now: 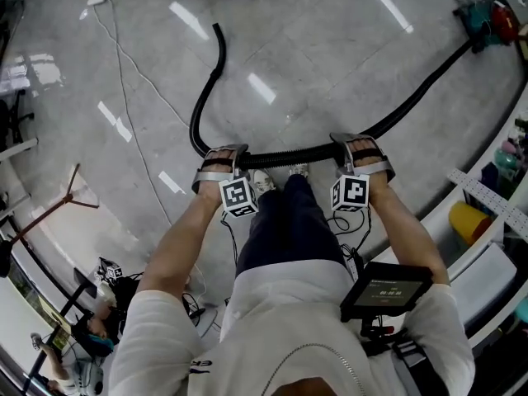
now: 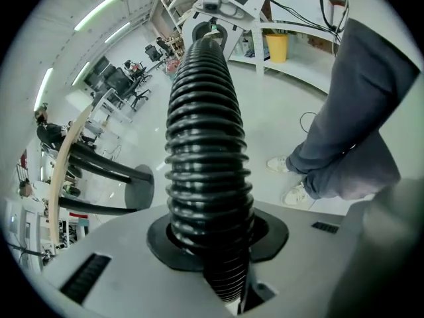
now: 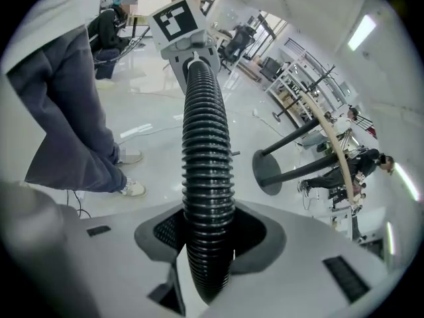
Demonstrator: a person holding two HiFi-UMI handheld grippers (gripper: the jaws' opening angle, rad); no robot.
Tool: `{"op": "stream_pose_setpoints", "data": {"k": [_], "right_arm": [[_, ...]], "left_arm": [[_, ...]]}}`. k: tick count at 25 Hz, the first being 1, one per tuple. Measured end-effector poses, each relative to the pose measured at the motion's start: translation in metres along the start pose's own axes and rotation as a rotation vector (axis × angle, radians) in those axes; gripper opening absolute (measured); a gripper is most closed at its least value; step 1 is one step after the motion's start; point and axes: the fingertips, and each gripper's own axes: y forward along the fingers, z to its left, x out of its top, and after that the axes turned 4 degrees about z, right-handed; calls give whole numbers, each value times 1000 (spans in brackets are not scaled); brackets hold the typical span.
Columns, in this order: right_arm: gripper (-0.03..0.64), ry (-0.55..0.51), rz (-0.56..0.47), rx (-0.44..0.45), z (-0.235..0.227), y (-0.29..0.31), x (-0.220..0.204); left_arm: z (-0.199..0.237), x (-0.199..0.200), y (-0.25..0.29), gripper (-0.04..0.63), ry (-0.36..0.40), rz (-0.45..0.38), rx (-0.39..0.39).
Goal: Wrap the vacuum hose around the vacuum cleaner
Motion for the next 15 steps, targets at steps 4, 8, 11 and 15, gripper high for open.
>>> {"op": "stream_pose_setpoints", "data": {"k": [4, 8, 11, 15], "right_arm": [[156, 39, 5, -51, -27, -53, -9], [156, 94, 22, -120, -59, -107, -25], [156, 135, 52, -162, -74, -147, -37], [156, 200, 97, -199, -77, -199, -59]], "left_arm": [[24, 25, -44, 100, 13, -32, 23], [57, 60, -83, 100, 55, -93, 42], [77, 84, -109, 100, 106, -135, 36], [91, 122, -143, 100, 196, -174, 27]]}}
